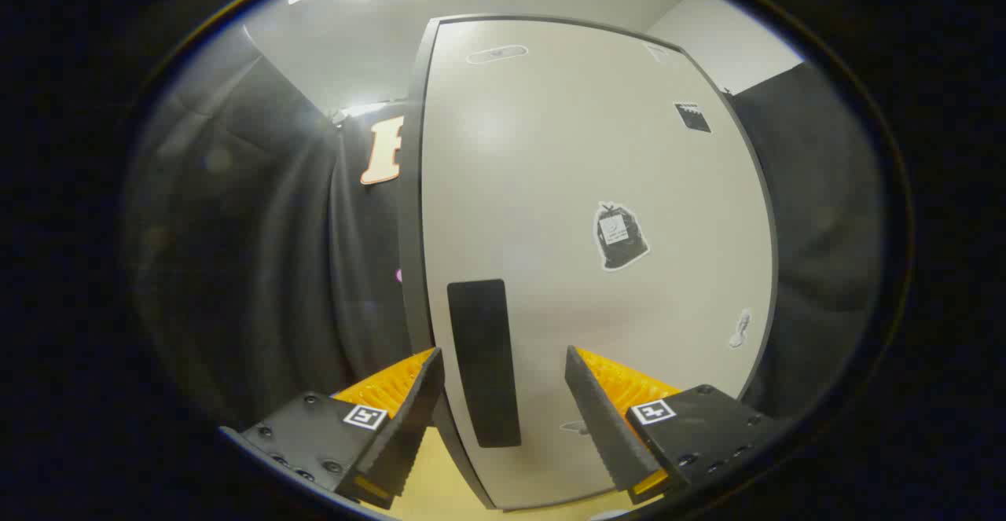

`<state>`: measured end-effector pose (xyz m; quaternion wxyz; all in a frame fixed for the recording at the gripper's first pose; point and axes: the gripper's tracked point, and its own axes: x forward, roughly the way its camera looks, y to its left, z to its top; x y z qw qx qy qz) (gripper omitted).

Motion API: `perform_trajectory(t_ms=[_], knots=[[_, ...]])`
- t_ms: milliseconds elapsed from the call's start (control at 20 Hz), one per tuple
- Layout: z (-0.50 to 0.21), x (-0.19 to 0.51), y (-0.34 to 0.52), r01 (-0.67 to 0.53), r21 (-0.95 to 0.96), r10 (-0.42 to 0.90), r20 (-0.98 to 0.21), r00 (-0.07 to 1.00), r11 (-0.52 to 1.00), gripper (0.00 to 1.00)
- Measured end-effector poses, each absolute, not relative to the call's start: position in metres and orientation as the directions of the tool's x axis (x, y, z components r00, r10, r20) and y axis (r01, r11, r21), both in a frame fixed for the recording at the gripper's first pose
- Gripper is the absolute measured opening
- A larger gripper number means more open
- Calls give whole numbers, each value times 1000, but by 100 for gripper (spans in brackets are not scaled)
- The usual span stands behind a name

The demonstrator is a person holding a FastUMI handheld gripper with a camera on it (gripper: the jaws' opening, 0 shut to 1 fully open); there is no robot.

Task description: Open the shoe cabinet door, grab the shoes and put them into the shoe cabinet, then close the shoe cabinet door.

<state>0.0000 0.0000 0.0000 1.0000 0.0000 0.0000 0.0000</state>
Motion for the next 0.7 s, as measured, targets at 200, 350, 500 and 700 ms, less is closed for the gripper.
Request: perform_trajectory(t_ms=[200, 350, 500, 700], knots=[[-2, 3, 0, 3, 0, -3, -1, 1000, 1000, 96], [-3, 5, -1, 5, -1, -5, -2, 1000, 1000, 96], [-4, 7, -1, 5, 0, -5, -3, 1000, 1000, 96], [-4, 9, -1, 0, -1, 0, 0, 1000, 1000, 94]])
